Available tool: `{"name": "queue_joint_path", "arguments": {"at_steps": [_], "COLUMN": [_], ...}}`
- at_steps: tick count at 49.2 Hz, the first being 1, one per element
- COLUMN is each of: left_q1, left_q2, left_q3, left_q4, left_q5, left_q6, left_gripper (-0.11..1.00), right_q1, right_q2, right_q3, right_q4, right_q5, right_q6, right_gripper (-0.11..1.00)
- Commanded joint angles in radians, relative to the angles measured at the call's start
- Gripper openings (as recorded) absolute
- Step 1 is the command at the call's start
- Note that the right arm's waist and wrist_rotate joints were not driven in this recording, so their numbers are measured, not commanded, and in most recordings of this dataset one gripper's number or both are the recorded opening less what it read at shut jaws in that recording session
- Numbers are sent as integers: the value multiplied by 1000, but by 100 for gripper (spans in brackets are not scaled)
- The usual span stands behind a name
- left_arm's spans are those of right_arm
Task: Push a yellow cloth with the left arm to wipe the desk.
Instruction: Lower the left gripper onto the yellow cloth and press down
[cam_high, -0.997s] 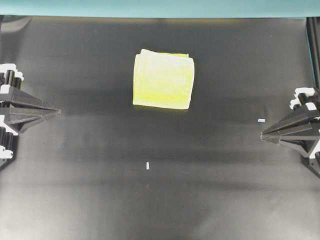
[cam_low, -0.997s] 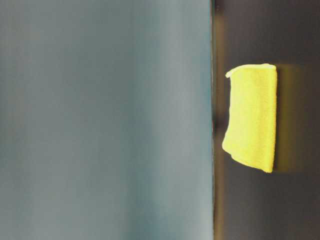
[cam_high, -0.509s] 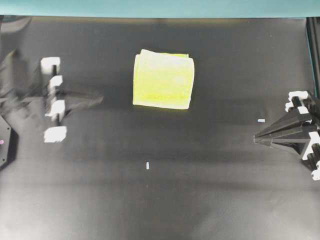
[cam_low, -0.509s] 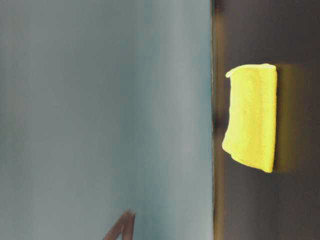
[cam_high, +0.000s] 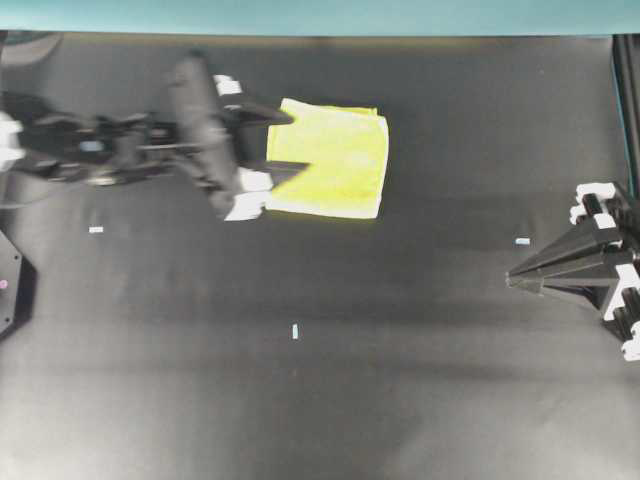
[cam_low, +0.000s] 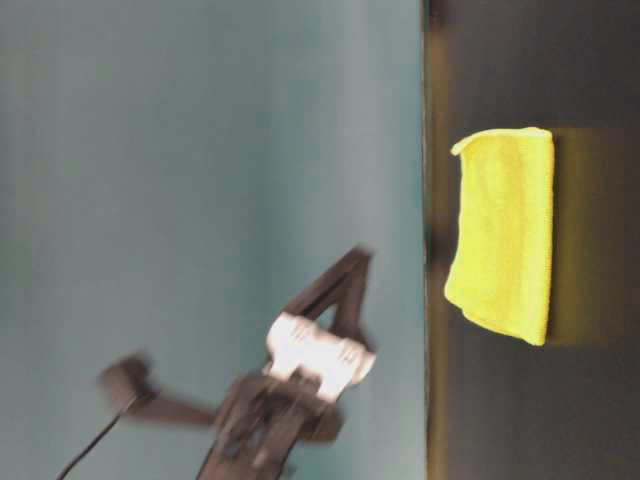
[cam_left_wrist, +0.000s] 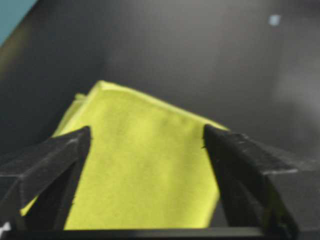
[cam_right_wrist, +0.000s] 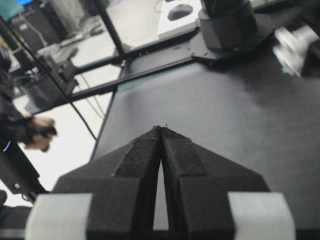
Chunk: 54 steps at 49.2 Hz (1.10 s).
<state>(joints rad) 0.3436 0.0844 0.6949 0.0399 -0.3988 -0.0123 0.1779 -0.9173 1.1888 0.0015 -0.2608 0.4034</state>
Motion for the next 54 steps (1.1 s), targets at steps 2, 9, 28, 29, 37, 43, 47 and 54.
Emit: {"name": "queue_joint_path", "arguments": {"at_steps": [2,9,28,29,37,43,47,54], "left_q1": [34,55,58,58,48,31,18,-11], "left_q2": [112,229,311,311,308,295,279,241], "left_q3": [-77,-130,-167,-164,-144,-106,-72,-2], "left_q4": [3,3,5,3,3,3,3,3], "left_q5": [-8,-8,72,72,74,74,74,74], "left_q6": [0,0,0,0,-2,-2,-2,-2], "left_gripper": [86,83,84,84,84,84,84,84], "right_q1": [0,0,0,-2,0,0,-2,0], "right_q2": [8,6,6,6,6,5,3,3], "right_q3": [-6,-5,0,0,3,3,3,5], "right_q4": [2,2,2,2,2,3,2,2], "right_q5": [-2,6,8,8,8,8,8,8], "right_q6": [2,2,2,2,2,0,2,2], "right_gripper": [0,0,0,0,0,0,0,0]}}
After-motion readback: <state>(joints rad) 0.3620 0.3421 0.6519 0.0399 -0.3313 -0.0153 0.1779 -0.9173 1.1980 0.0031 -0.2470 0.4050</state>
